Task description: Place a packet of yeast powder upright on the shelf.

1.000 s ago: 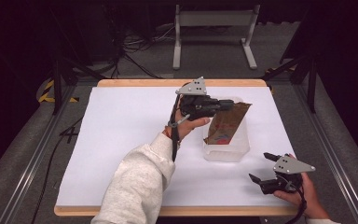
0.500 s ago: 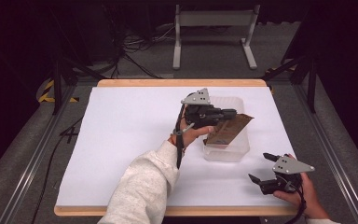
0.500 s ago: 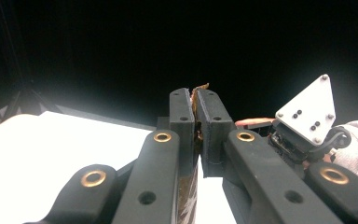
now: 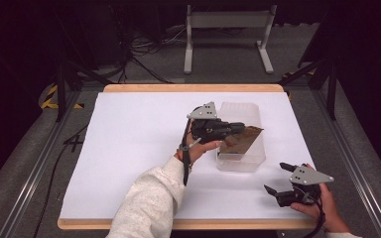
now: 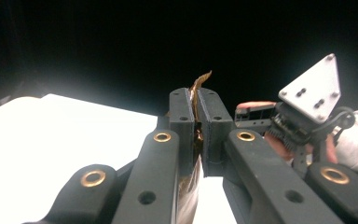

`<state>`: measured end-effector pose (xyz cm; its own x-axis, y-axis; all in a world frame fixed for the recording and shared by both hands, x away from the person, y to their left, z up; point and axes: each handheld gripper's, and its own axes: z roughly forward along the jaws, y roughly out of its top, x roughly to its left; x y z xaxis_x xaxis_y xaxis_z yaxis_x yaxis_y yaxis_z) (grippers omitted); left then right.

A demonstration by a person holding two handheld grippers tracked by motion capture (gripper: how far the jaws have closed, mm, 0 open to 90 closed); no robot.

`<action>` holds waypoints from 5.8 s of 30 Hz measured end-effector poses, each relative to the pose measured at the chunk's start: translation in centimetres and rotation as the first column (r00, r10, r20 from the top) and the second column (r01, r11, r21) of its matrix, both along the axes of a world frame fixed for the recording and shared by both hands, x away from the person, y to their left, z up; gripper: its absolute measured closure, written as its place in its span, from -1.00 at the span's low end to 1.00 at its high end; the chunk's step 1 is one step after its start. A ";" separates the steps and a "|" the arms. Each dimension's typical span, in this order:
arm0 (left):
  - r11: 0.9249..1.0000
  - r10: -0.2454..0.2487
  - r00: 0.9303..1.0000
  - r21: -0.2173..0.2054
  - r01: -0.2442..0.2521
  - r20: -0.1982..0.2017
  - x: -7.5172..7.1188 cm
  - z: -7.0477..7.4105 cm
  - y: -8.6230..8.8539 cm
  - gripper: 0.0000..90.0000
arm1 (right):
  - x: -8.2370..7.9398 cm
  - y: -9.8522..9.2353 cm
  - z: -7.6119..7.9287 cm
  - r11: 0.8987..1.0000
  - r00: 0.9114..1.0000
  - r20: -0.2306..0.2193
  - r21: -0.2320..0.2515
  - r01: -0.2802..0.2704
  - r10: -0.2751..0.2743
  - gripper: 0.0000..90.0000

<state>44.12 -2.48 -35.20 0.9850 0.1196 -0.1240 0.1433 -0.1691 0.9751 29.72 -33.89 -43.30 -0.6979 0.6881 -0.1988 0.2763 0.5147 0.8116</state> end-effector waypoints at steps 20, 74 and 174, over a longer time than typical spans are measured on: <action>0.999 0.039 0.999 0.021 -0.039 -0.008 -0.5 -0.9 2.3 0.91 | 0.1 0.2 -0.2 1.000 1.000 -0.011 -0.005 -0.003 0.003 -0.79; 0.957 0.128 0.976 0.238 -0.167 0.175 -2.9 2.0 2.0 0.59 | 0.0 0.2 0.0 1.000 1.000 0.008 -0.004 0.001 -0.001 -0.79; 0.679 0.436 0.839 0.493 -0.544 0.325 -6.0 -5.7 15.4 -0.86 | -0.2 0.5 0.1 1.000 1.000 0.014 -0.018 -0.003 0.004 -0.80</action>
